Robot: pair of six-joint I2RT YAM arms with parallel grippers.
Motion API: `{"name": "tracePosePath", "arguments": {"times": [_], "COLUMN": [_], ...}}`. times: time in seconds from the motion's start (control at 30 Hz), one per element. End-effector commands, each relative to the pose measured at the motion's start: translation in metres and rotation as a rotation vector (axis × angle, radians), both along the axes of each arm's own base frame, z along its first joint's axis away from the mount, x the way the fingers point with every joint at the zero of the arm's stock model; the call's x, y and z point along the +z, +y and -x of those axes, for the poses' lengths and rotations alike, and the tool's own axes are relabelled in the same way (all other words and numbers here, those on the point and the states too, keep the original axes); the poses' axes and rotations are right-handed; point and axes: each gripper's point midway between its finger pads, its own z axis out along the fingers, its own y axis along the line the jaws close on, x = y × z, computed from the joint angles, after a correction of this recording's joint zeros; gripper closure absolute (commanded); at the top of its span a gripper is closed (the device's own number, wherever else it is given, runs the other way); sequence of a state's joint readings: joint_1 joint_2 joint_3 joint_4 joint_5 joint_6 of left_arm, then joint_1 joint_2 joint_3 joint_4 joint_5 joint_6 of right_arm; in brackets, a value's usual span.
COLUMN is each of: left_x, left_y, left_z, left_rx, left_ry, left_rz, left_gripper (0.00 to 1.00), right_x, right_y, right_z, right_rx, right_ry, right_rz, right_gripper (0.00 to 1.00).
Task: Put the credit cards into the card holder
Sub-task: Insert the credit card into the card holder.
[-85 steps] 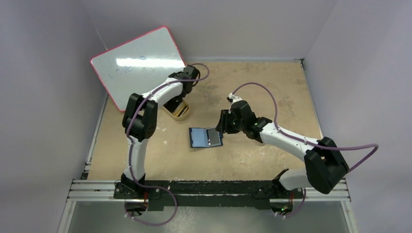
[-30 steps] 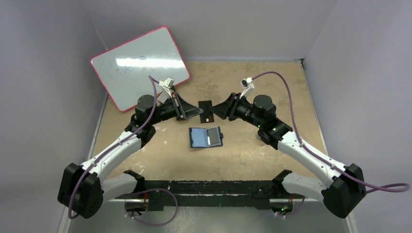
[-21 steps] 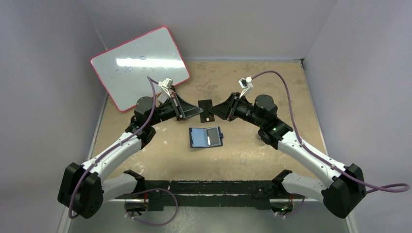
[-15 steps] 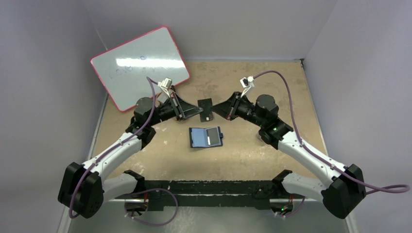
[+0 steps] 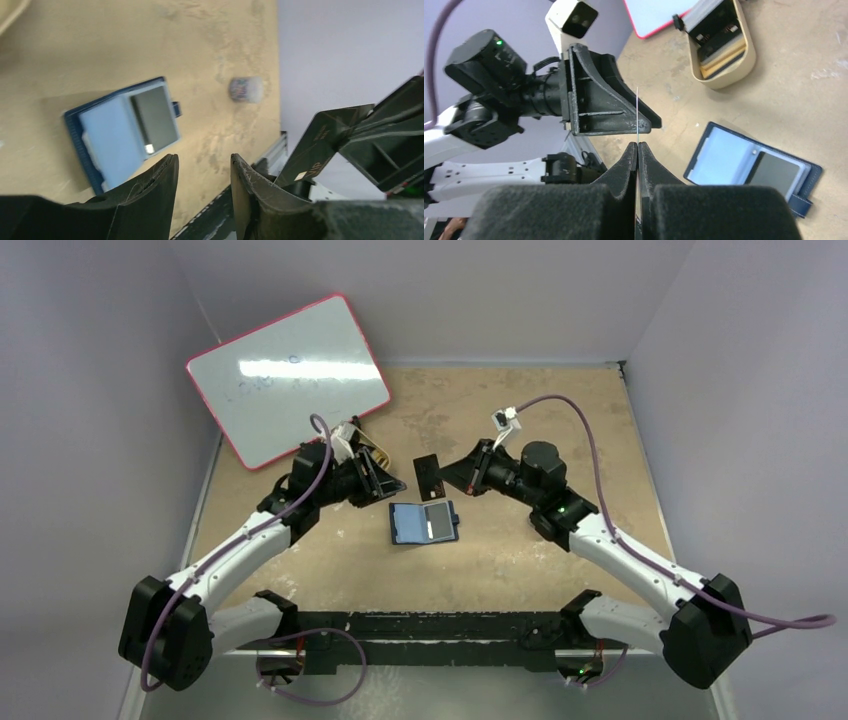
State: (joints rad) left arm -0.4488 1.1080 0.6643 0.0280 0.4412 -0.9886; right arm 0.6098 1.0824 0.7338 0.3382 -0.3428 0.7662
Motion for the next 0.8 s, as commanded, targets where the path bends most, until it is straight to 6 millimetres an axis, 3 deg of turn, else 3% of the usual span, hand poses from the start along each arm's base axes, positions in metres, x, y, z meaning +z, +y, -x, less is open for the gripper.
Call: {"name": "tracePosePath", "arguments": {"times": [0.0, 0.37, 0.6, 0.77], "left_x": [-0.038, -0.112, -0.133, -0.140], "left_y": [0.025, 0.032, 0.030, 0.029], "left_z": [-0.002, 0.007, 0.008, 0.006], "left_rx": [0.069, 0.099, 0.092, 0.092], "left_ry": [0.026, 0.154, 0.176, 0.174], "left_rz": [-0.183, -0.228, -0.226, -0.219], "left_gripper": [0.58, 0.58, 0.58, 0.63], "right_x": [-0.031, -0.114, -0.147, -0.159], "right_y": [-0.002, 0.003, 0.003, 0.001], "right_z": [-0.010, -0.017, -0.021, -0.023], "right_rx": [-0.030, -0.039, -0.048, -0.047], "right_ry": [0.027, 0.192, 0.246, 0.266], "right_rz": [0.057, 0.145, 0.167, 0.167], "right_gripper": [1.00, 1.00, 1.00, 1.00]}}
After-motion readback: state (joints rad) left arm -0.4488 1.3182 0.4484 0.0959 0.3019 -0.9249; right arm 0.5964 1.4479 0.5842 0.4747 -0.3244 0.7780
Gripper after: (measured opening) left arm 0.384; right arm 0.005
